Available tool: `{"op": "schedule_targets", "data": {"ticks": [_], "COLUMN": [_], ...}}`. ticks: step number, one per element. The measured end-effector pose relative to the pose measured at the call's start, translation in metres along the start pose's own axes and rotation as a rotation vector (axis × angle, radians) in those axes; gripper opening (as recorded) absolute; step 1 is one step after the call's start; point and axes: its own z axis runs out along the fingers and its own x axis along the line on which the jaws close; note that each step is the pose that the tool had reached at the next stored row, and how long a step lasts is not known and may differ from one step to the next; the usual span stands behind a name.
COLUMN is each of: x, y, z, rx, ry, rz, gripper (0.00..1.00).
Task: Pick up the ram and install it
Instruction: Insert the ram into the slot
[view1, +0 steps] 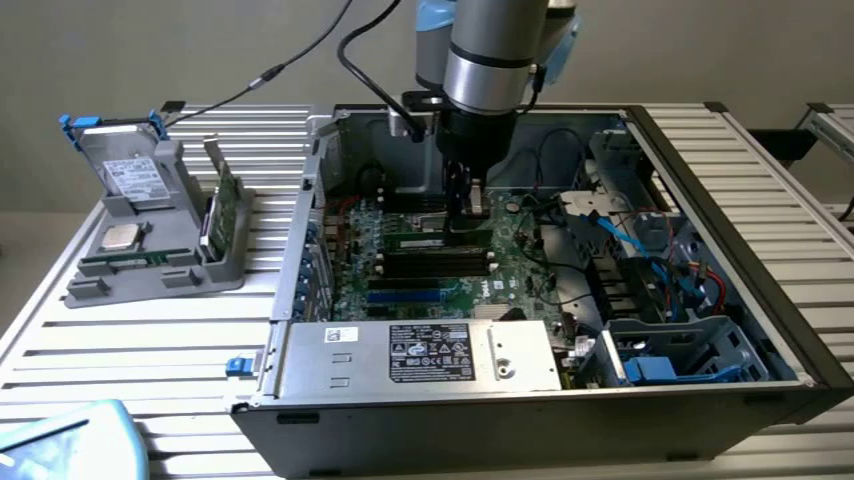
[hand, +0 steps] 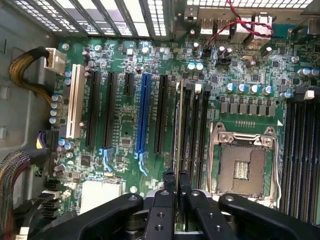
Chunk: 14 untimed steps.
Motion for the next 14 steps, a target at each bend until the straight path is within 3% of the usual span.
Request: {"op": "schedule_targets", "data": {"ticks": [5, 14], "x": [-0.001, -0.002], "y": [-0.0009, -0.0024], "z": [0.0089, 0.0244], "rx": [0.0037, 0.0046], "ry": [0.0004, 0.0003], "rz": [0.000, 0.000], "gripper": [0.14, 0.14]}}
